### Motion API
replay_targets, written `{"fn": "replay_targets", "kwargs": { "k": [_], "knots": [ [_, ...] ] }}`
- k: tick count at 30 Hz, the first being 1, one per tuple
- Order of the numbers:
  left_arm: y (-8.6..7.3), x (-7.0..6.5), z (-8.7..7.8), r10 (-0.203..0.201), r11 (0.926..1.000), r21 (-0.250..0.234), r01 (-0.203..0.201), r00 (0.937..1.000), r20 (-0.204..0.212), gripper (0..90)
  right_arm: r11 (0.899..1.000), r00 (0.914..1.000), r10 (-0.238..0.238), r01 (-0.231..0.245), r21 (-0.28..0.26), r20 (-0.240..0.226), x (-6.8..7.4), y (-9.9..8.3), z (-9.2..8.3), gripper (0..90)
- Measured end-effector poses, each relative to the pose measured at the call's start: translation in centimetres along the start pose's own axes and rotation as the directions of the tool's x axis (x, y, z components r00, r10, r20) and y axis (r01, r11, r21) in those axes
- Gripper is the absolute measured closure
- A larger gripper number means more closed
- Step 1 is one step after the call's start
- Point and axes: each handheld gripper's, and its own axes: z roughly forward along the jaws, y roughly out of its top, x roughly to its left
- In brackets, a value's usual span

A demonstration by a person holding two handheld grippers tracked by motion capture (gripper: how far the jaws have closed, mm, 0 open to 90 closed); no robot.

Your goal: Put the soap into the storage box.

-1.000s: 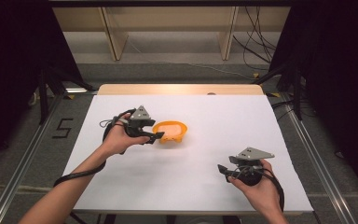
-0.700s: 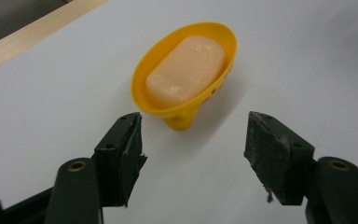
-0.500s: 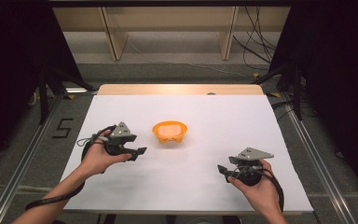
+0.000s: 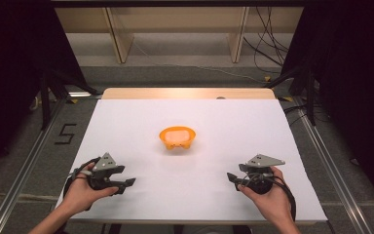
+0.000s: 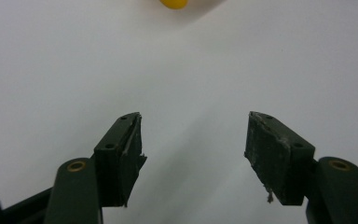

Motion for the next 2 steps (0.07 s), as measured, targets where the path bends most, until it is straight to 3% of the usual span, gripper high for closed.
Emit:
{"fn": "replay_targets", "kwargs": {
  "k": [2],
  "knots": [
    [-0.77, -0.29, -0.53, -0.020, 0.9998, -0.006, 0.020, 0.9998, -0.007, 36.2, 1.000, 1.0000, -0.005, 0.005, 0.000, 0.004, 0.04, 0.03, 0.00, 44.5]
  ]
}}
